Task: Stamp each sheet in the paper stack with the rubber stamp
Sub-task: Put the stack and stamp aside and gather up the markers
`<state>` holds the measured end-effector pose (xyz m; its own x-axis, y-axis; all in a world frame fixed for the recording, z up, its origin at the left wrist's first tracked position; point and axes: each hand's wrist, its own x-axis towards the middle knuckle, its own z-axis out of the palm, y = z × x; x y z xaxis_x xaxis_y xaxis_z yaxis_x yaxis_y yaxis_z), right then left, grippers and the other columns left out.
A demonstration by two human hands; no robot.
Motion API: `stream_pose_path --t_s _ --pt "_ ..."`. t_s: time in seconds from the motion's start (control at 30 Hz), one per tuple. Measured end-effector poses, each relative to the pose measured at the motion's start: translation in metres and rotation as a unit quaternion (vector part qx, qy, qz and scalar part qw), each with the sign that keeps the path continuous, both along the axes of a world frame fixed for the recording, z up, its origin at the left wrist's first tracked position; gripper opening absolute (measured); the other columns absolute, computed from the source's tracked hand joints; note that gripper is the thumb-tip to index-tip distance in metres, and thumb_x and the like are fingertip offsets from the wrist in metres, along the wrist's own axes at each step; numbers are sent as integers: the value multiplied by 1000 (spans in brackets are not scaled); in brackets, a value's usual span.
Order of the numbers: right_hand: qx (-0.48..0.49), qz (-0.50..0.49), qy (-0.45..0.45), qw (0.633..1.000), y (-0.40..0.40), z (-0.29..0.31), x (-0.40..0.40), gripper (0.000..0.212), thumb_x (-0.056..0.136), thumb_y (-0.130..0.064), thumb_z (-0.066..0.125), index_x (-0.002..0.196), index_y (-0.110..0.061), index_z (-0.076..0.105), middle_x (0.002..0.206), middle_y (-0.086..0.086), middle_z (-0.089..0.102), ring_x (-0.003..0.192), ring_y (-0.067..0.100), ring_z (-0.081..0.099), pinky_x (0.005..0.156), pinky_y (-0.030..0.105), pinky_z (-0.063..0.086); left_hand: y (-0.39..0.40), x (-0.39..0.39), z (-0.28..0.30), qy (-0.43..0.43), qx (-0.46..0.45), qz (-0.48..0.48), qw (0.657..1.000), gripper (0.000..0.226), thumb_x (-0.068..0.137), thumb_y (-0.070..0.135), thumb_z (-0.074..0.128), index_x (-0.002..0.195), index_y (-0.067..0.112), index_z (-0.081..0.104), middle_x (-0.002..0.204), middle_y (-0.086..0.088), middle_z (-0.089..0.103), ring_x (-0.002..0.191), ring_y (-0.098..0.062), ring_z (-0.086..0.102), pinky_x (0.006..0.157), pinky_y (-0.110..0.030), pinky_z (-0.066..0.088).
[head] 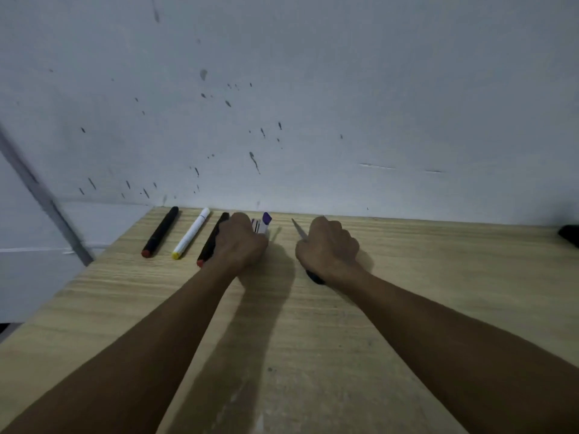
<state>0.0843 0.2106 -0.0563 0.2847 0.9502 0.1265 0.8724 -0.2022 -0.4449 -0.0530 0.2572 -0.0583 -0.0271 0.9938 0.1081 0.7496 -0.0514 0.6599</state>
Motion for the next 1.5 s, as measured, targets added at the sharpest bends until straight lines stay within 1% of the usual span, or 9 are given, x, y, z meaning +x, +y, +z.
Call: stream_pose_path --t_s 0.07,0.2,0.37,0.63,0.73,0.83,1.0,1.17,1.5 --pt "11 6 -19 1000 -25 1 12 10 88 -18 52 87 -17 42 102 8 57 98 32 57 79 36 37 -18 2 -1 -29 2 -9 1000 21 85 21 62 73 5 55 65 -5 51 60 -20 53 46 -26 33" --pt "54 -13 -38 998 -82 -3 37 12 90 -22 50 81 -16 45 78 0 45 76 25 53 71 33 34 -71 19 0 -86 20 -9 996 24 78 21 64 72 -2 66 66 -16 64 64 -30 64 55 -38 51" --pt "90 -47 -44 994 -160 -6 74 16 91 -29 53 92 -15 61 83 2 62 81 26 62 67 30 39 -151 52 6 -97 41 -32 994 25 73 25 66 62 3 71 58 -11 68 57 -22 65 60 -41 56" --pt "97 -95 -102 985 -274 -15 143 17 91 -32 52 92 -17 61 85 2 67 80 26 62 71 33 40 -254 121 11 -91 12 -107 990 22 63 29 71 63 7 70 54 -5 65 46 -18 63 47 -34 57" --pt "83 -122 -125 981 -304 -17 165 16 92 -31 51 91 -16 59 87 2 66 84 26 61 72 33 37 -279 149 9 -60 0 -132 989 24 61 26 74 60 6 59 55 -5 58 45 -16 56 38 -23 43" --pt "77 -137 -146 977 -324 -21 183 16 91 -30 50 90 -16 59 88 3 66 83 25 61 72 33 38 -303 174 7 -43 -15 -140 989 32 63 20 76 58 11 45 56 -2 49 44 -12 45 38 -18 27" --pt "81 -153 -174 969 -338 -27 206 16 90 -29 49 90 -18 61 89 1 67 85 23 62 73 34 38 -323 207 5 -28 -43 -153 987 34 65 15 74 62 12 40 70 -5 51 58 -19 52 44 -23 36" --pt "78 -162 -144 973 -340 -32 215 18 89 -30 49 92 -17 61 94 1 64 90 23 61 76 34 43 -328 229 8 -4 -43 -176 983 34 64 13 70 60 13 36 77 -11 54 68 -28 58 45 -25 32" --pt "70 -169 -130 975 -340 -33 218 18 89 -33 51 92 -20 63 94 -2 65 88 20 61 77 33 41 -327 236 3 10 -38 -184 982 33 66 16 72 66 14 40 91 -16 59 73 -29 62 47 -26 36"
